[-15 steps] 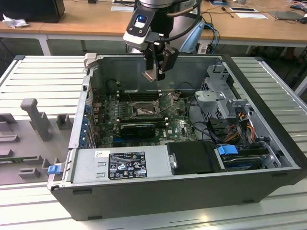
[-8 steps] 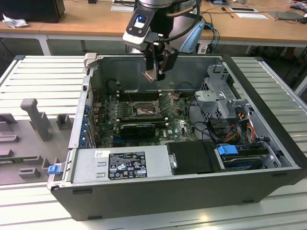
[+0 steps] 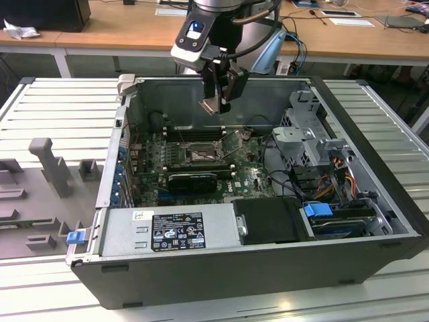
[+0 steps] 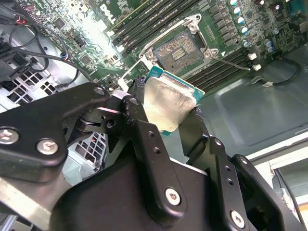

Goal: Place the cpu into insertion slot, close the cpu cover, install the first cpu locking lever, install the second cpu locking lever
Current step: 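Place the cpu into insertion slot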

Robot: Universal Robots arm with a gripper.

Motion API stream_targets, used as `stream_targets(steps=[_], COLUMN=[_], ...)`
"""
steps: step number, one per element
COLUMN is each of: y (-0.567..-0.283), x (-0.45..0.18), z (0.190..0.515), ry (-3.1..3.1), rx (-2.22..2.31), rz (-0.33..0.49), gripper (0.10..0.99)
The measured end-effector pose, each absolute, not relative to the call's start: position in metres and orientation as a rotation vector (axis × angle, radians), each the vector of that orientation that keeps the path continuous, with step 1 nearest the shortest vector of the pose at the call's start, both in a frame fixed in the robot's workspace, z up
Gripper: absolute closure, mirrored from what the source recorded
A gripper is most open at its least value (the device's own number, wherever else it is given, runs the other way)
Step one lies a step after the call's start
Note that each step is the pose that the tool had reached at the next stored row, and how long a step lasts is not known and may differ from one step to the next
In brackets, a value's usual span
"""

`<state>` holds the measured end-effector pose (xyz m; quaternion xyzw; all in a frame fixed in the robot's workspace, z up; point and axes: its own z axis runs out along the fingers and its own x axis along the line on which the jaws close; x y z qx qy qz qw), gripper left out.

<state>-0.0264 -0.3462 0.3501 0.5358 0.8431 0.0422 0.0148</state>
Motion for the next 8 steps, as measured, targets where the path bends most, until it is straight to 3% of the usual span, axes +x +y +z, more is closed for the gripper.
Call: stream_targets(steps=[8], y=[-0.3462], x=[-0.0264], z=[0.3498], ry=[2.606], rx=[1.693], rz=[0.131], gripper=[0.557])
